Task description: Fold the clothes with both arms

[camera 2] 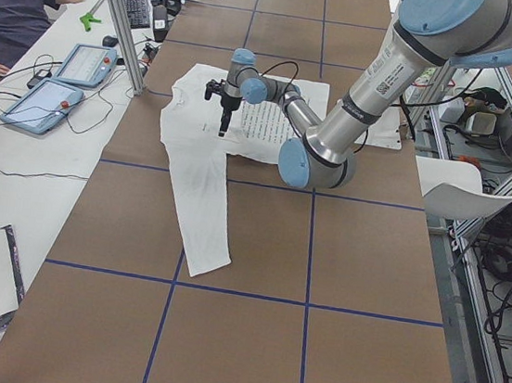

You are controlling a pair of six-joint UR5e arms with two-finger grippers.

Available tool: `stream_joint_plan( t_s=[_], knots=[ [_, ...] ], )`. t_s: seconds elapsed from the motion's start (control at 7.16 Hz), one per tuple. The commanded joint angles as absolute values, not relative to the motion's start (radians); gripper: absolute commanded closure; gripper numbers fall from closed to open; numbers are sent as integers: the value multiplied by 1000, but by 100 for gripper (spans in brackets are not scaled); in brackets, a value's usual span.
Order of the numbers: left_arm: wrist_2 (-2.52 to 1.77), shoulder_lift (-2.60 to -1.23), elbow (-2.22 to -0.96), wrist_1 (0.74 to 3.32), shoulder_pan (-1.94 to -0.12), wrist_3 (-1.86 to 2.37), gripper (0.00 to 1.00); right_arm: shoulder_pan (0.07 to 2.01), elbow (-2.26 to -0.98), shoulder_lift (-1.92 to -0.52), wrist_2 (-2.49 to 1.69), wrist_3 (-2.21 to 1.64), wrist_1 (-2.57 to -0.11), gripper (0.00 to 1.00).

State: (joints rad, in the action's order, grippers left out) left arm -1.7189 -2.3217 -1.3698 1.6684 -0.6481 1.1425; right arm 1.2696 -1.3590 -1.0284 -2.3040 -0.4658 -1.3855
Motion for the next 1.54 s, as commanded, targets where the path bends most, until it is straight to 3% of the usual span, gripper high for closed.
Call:
stream_joint_plan(
  t_s=[0.0, 0.7, 1.4],
  knots=[
    [-1700, -2318, -1359, 1667, -646, 1141, 0, 1269, -1358, -1028, -2303, -468, -1388, 0],
    [-1675, -2295, -1368, 1631, -658, 1085, 0, 1267, -1358, -1019, -2304, -471, -1394, 0],
    [-1690, -2180, -1425, 1762, -819, 759, 0, 1267, -1358, -1019, -2304, -471, -1396, 0]
  ],
)
